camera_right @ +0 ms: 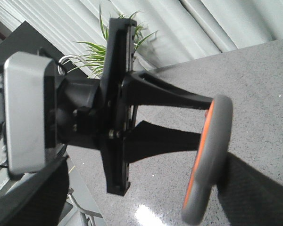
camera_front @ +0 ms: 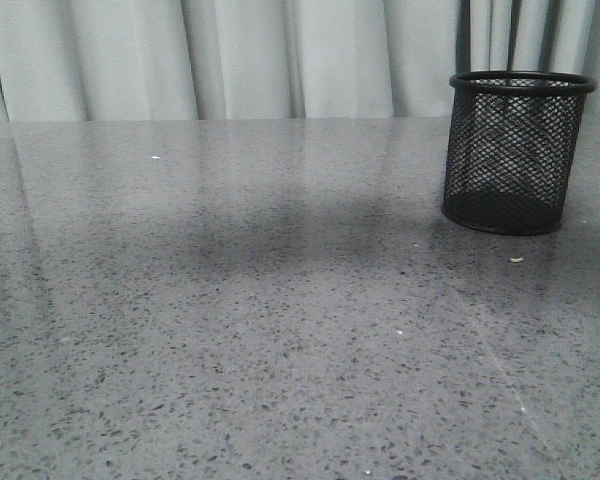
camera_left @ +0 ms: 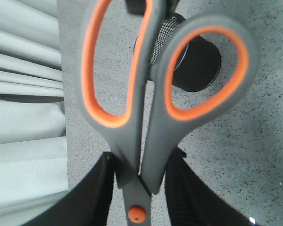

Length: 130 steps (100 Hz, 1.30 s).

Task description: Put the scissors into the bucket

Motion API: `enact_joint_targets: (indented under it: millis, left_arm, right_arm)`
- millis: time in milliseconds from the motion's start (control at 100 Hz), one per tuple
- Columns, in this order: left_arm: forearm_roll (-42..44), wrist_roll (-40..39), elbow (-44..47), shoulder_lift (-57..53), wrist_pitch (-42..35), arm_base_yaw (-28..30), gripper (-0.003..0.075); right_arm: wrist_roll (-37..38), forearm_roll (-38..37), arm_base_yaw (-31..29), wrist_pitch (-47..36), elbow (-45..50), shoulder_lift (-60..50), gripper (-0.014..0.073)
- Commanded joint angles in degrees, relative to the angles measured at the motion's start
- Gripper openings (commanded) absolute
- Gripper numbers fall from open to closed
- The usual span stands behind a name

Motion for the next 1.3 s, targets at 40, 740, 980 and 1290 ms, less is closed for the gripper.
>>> enact_joint_targets:
  millis: [40, 740, 980, 1290]
  left_arm:
    - [-2.47, -0.66, -1.98, -2.41, -3.4, -0.48, 0.0168]
    - [-2.47, -2.68, -1.98, -2.55, -3.55, -0.48, 0.0181]
    - [-2.47, -8.59, -1.98, -6.09, -4.04, -0.35, 0.0558]
    - [0.1, -16.58, -1.98, -17.67, -3.83, -0.35, 0.0262]
  right_arm:
    - [-0.94, 3.91, 1.3, -2.14, -3.36, 1.68, 0.0572]
    - [-0.94, 3.91, 3.32, -1.54, -4.18, 5.54, -0.0064]
    - [-0.94, -0.2, 3.32, -3.23, -7.82, 5.54, -0.0064]
    - [6.24, -18.29, -4.68, 5.09, -21.0, 5.54, -0.0064]
